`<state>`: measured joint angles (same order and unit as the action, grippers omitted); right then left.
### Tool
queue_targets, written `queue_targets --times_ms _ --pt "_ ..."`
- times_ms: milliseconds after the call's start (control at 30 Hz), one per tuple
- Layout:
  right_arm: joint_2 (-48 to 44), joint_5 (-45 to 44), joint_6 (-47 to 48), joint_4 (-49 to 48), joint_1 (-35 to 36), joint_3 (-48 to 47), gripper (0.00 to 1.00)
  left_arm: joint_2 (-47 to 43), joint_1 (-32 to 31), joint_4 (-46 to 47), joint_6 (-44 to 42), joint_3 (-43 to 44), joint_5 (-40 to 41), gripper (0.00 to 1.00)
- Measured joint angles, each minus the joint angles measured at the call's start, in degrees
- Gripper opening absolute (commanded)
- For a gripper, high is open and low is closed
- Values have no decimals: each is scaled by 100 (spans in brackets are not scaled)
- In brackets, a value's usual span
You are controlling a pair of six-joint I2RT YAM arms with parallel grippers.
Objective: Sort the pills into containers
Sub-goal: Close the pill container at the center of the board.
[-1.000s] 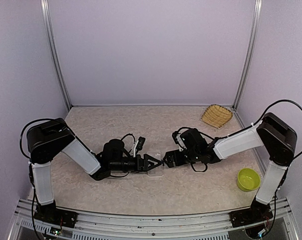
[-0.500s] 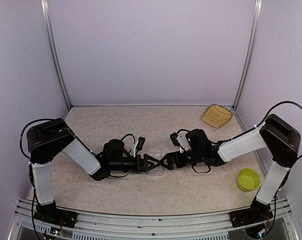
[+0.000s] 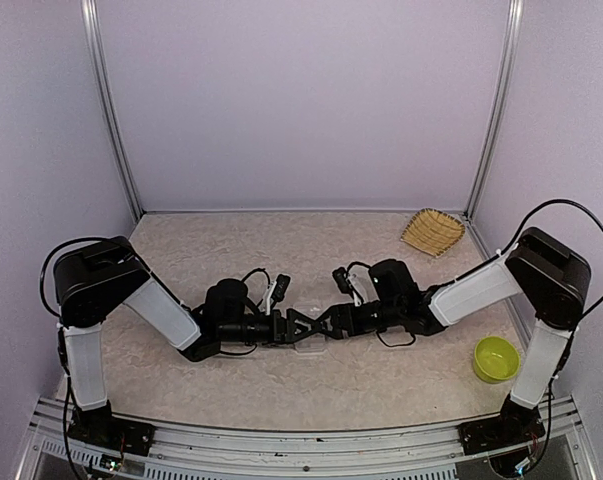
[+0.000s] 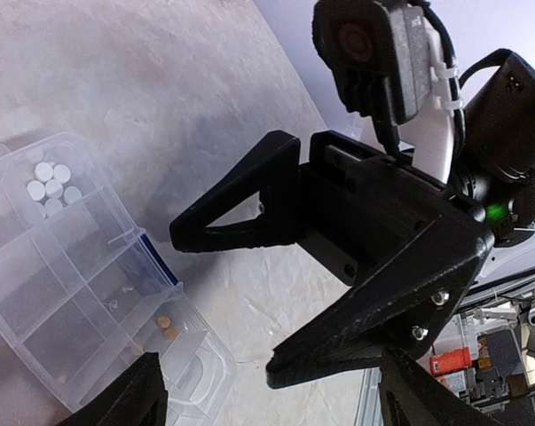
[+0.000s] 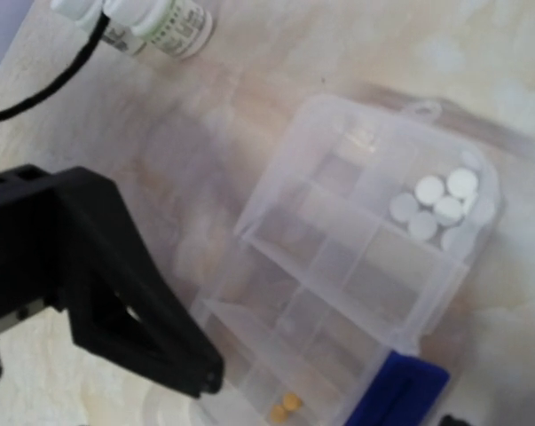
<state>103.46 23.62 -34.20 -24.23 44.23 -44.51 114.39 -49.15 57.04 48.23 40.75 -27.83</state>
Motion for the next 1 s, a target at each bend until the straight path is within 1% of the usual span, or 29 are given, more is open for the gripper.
queue_targets --times_ms 33,167,333,600,800,1000 --pt "44 11 -11 -20 0 -2 77 -2 -2 0 0 0 -4 80" --pt "177 59 -83 -81 0 -15 73 -17 -2 -7 0 0 -24 81" --pt "234 90 -149 -133 0 -44 71 -101 -2 -72 -2 0 -26 81" --pt "234 122 -192 -256 0 -46 66 -551 0 -420 -35 -4 31 83" --pt "234 127 -195 -269 0 -46 63 -931 24 -1121 -256 -20 409 82" --pt "234 129 -192 -267 0 -55 61 -1069 33 -1786 -516 -22 881 81"
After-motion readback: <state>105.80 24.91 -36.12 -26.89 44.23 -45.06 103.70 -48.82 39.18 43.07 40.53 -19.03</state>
